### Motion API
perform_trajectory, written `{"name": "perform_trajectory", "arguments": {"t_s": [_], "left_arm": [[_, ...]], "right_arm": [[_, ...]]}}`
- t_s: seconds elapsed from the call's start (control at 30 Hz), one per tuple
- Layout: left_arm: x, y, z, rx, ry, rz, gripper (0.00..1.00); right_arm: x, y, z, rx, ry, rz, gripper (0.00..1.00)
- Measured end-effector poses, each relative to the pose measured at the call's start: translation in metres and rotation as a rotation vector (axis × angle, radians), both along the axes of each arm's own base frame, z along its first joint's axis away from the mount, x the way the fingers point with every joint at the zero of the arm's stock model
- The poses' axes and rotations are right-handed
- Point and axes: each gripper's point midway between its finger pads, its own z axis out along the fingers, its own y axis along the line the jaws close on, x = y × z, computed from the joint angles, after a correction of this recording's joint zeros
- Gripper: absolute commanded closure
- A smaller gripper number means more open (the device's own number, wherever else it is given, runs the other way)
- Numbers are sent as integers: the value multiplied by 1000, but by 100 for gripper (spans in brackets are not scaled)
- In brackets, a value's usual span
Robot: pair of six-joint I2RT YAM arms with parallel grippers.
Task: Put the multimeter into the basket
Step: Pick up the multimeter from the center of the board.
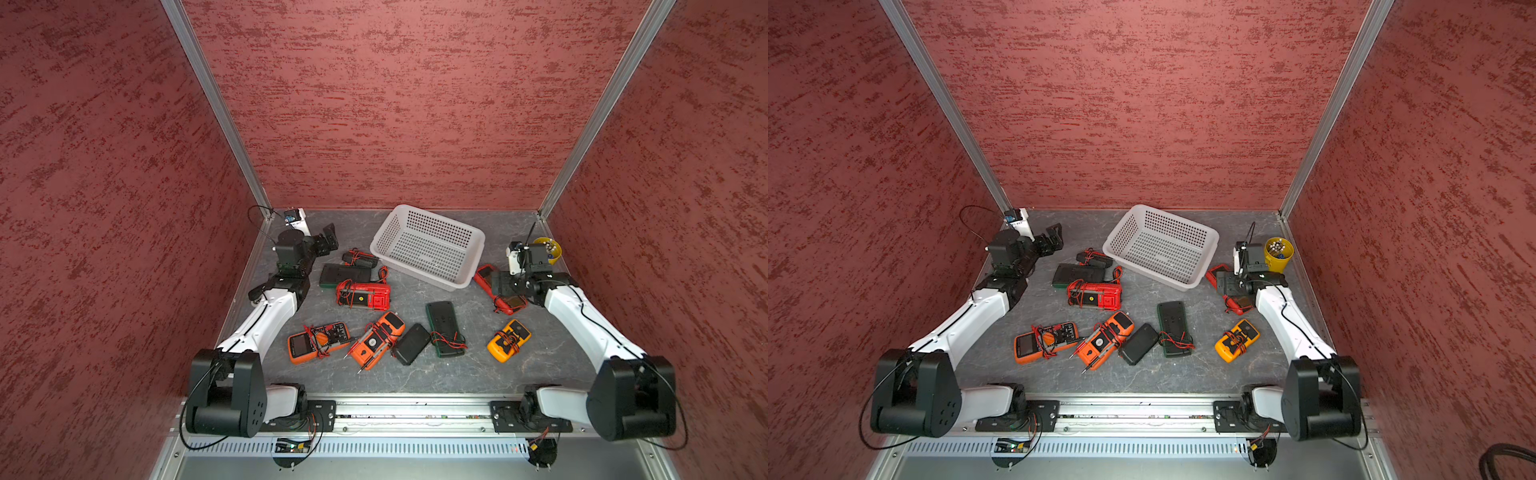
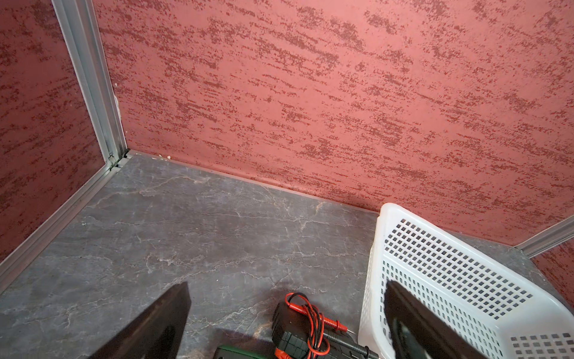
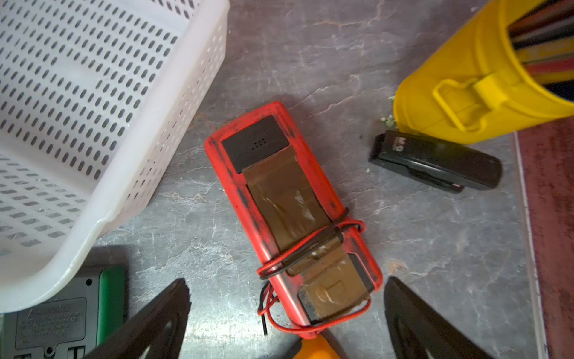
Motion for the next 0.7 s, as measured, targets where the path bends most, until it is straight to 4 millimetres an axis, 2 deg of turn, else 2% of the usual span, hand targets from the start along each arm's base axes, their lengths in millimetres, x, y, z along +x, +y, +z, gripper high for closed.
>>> {"name": "perform_trajectory", "arguments": {"t_s": [0.3, 0.47, 0.7], "left_arm": [[-2, 6, -4, 6, 24, 34, 0], [-3, 8, -4, 9, 29, 42, 0], [-4, 8, -6, 10, 36, 44, 0]], "right_arm": [[13, 8, -22, -9, 165, 114, 1], [15, 2, -39, -33, 251, 150, 1], [30, -9, -51, -26, 304, 163, 1]]}}
